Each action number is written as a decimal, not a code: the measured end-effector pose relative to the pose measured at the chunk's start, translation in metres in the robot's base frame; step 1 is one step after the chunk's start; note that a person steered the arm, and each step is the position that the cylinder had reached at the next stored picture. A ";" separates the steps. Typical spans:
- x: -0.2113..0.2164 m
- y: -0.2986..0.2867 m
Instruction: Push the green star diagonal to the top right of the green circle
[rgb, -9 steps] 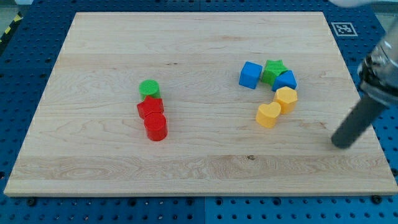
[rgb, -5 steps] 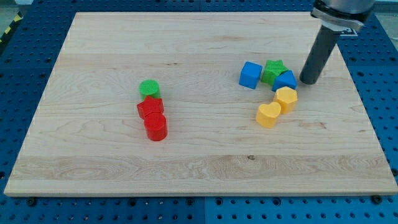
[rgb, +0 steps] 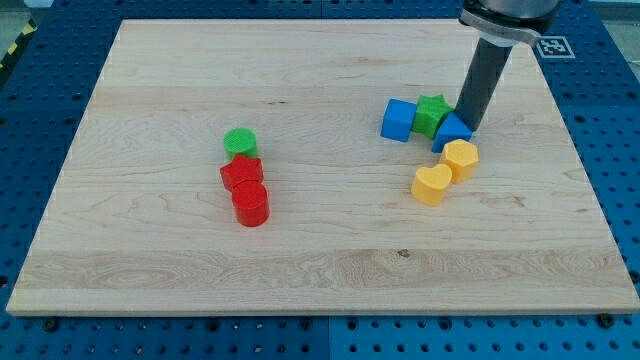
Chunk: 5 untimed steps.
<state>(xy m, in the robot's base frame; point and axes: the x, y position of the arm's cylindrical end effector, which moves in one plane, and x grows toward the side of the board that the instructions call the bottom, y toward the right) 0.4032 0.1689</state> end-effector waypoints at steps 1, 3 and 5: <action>0.010 -0.008; 0.010 -0.034; 0.027 -0.036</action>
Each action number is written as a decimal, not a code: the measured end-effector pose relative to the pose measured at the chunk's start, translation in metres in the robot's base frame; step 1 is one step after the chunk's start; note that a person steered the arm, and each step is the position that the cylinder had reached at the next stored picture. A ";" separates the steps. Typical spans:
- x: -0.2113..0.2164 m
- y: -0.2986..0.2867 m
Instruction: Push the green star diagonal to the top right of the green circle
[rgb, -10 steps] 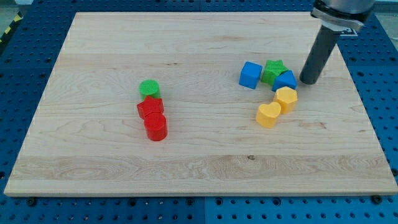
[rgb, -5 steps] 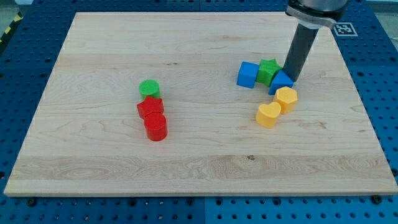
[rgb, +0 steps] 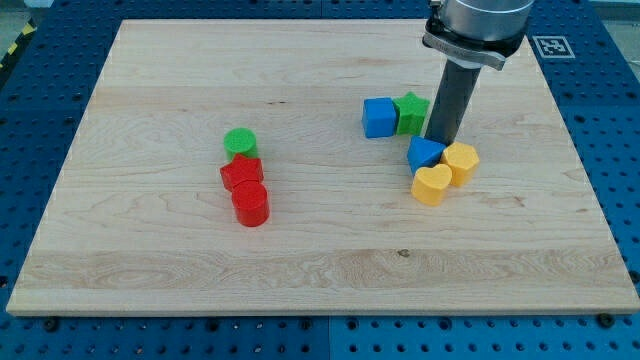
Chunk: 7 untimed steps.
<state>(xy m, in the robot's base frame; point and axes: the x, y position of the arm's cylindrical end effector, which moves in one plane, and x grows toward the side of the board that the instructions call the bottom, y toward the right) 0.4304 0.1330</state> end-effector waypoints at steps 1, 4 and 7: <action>-0.029 0.000; -0.015 -0.019; -0.091 -0.066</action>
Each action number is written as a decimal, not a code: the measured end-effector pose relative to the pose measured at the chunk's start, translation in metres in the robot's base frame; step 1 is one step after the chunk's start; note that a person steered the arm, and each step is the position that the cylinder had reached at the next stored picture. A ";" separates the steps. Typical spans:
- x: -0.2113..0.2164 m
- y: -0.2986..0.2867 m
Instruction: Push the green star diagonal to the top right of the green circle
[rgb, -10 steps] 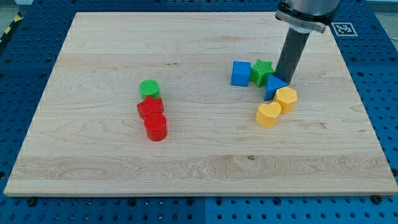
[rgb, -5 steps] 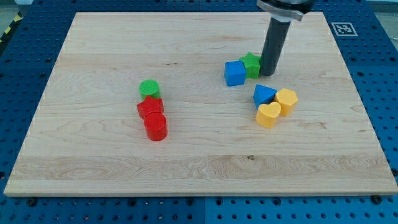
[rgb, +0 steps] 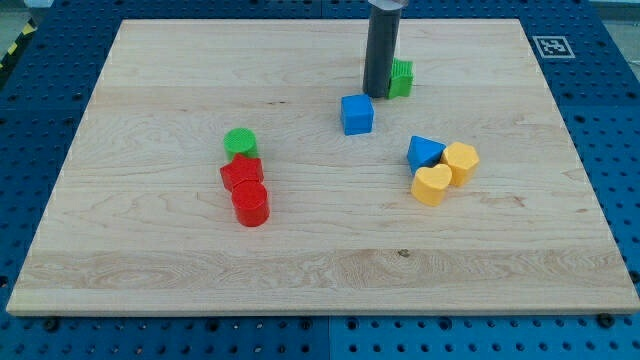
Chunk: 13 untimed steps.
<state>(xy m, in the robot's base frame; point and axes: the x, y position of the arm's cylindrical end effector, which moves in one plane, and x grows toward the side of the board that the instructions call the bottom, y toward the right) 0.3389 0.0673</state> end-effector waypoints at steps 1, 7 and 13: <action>0.002 0.001; 0.052 -0.006; -0.031 0.030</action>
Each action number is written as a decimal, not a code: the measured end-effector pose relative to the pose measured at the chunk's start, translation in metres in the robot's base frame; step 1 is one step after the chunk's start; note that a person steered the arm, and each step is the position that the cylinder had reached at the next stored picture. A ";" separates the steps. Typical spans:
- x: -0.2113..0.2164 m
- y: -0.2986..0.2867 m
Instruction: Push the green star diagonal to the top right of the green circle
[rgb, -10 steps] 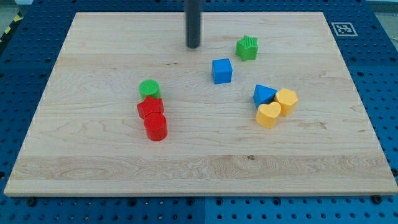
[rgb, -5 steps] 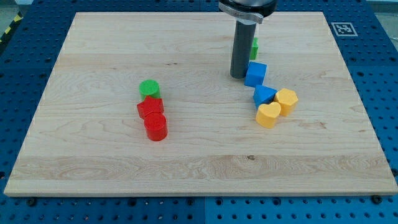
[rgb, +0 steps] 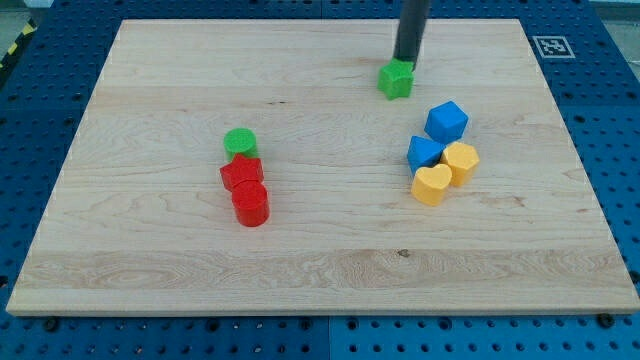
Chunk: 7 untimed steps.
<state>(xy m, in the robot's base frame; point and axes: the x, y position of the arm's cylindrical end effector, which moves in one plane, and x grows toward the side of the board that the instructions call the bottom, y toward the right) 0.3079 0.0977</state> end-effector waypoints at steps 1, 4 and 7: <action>0.026 -0.003; 0.055 0.031; 0.068 -0.082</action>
